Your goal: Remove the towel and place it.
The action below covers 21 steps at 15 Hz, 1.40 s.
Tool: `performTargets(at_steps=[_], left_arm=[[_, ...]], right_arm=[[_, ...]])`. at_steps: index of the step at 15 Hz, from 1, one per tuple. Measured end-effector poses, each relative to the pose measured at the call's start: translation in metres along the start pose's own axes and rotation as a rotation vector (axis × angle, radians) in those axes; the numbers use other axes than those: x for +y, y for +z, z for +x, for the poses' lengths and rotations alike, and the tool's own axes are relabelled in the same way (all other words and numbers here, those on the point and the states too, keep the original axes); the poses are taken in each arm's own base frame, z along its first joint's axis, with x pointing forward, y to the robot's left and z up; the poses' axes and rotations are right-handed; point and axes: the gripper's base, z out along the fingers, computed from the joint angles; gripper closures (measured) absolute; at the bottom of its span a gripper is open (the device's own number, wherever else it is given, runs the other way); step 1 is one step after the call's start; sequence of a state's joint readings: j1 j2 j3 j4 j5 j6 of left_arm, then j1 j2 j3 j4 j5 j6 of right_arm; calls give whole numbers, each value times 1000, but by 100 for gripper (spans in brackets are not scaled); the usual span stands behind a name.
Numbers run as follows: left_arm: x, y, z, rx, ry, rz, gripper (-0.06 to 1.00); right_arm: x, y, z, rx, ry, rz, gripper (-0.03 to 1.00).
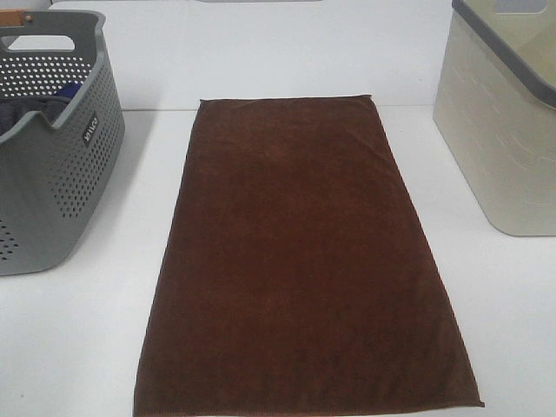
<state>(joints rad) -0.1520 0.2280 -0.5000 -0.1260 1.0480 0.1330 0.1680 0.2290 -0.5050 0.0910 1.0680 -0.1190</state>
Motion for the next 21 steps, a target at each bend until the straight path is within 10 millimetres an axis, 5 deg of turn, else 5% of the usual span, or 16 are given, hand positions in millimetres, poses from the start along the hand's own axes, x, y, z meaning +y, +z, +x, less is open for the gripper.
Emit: performTargets(at_steps=[7, 21], left_arm=[[-4, -25, 16, -192, 3, -43, 24], [-5, -29, 20, -230, -23, -94, 24]], right_arm=[[4, -25, 17, -199, 58, 123, 32], [5, -28, 21, -229, 63, 131, 32]])
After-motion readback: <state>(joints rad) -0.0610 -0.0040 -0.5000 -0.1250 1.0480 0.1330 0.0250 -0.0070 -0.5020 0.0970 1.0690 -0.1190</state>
